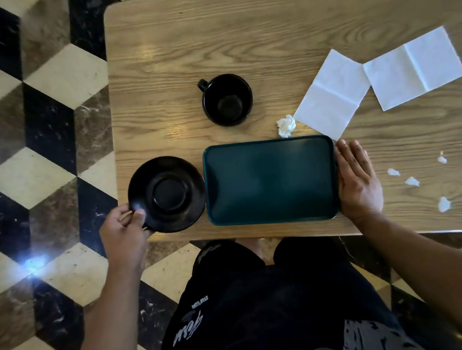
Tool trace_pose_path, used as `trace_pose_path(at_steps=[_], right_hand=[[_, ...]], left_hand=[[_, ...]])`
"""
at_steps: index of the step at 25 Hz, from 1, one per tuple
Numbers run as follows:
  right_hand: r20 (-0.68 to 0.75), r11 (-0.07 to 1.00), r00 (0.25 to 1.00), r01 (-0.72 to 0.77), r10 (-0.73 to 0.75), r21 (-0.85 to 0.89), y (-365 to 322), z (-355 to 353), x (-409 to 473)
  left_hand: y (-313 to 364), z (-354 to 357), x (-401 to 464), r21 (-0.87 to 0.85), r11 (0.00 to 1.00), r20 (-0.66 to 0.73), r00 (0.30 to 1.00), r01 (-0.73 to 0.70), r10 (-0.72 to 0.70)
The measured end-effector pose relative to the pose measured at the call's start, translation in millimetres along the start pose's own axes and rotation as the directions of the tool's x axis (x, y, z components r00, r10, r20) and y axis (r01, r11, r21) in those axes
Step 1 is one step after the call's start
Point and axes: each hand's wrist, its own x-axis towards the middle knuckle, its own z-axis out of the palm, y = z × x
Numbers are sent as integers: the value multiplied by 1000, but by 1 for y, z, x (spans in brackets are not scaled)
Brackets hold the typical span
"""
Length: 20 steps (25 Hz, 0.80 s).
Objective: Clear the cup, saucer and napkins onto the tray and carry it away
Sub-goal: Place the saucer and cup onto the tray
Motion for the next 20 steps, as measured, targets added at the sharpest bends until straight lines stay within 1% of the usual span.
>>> trace_pose_path(at_steps=[2, 5, 8, 11, 15, 18, 20], right_hand=[[0, 1000, 1000, -5, 5, 0, 0, 0, 0], [-17, 1000, 1000, -15, 15, -3, 0, 0, 1], [-26, 1000, 1000, -8, 8, -4, -1, 0, 1], [-26, 1000, 1000, -14, 14, -1, -1, 0, 1], [-27, 1000, 999, -23, 23, -1, -1, 0, 2], [-25, 1000, 999, -22, 22, -10, -2, -1, 1], [-25, 999, 999, -30, 30, -12, -2, -1, 2]], left_hand=[[6, 12, -13, -2, 1000, 37, 999, 1, -1], [7, 45, -29, 69, 998, 147, 989, -6, -5], [6, 73, -38, 178, 982, 216, 976, -62, 22], [3, 90, -42, 223, 970, 259, 965, -97, 37], [-2, 99, -41, 262, 959, 287, 957, -112, 33], [-4, 101, -38, 270, 955, 257, 965, -119, 48], [0, 104, -39, 333, 927, 250, 964, -173, 90]])
